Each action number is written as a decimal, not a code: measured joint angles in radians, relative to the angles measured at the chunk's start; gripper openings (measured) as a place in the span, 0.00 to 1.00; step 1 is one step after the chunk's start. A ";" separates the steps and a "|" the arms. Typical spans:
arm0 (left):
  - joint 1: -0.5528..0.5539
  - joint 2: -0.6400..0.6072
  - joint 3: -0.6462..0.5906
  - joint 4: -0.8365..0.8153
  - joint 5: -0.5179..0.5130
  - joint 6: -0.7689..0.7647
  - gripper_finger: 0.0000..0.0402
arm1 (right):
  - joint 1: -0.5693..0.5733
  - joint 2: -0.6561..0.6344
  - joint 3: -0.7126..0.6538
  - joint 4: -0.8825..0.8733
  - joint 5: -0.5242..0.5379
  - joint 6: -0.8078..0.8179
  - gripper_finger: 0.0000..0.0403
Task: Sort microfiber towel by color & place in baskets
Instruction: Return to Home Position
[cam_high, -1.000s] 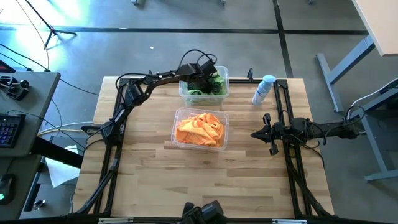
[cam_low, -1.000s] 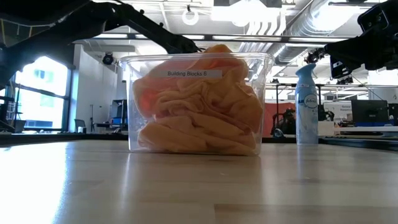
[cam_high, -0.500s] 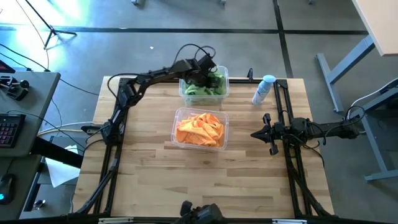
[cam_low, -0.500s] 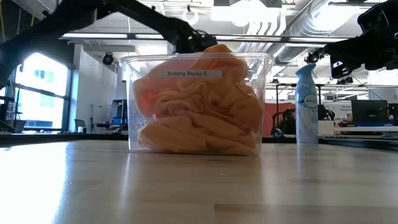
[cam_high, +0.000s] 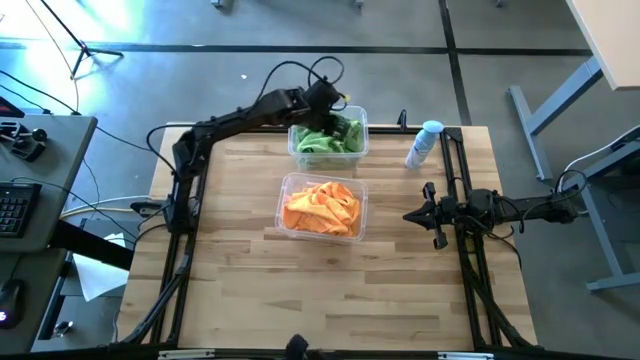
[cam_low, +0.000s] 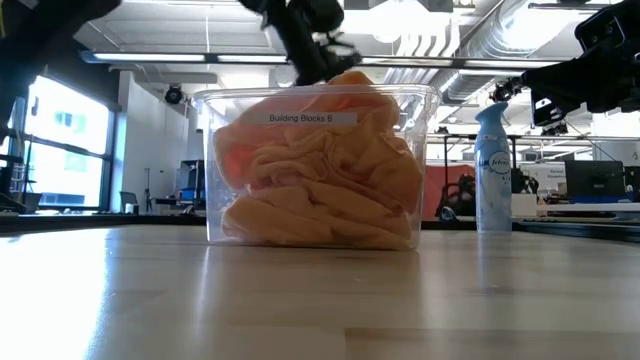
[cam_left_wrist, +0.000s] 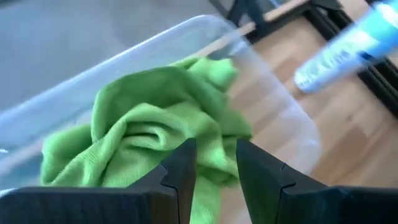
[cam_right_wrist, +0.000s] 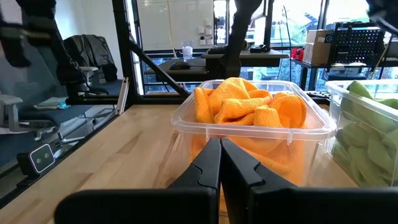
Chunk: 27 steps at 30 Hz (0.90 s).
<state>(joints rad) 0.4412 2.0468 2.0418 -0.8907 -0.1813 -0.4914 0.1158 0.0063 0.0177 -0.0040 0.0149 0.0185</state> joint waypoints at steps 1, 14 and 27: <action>-0.017 -0.011 0.001 -0.005 -0.020 0.032 0.25 | 0.000 0.000 0.000 0.000 0.000 0.000 0.00; -0.241 -0.039 -0.028 -0.102 -0.163 0.111 0.02 | 0.000 0.000 0.000 0.000 0.000 0.000 0.00; -0.448 -0.369 -0.494 0.126 -0.245 0.112 0.00 | 0.000 0.000 0.000 0.000 0.000 0.000 0.00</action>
<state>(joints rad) -0.0068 1.6780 1.5475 -0.7647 -0.4263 -0.3797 0.1161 0.0063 0.0177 -0.0040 0.0147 0.0185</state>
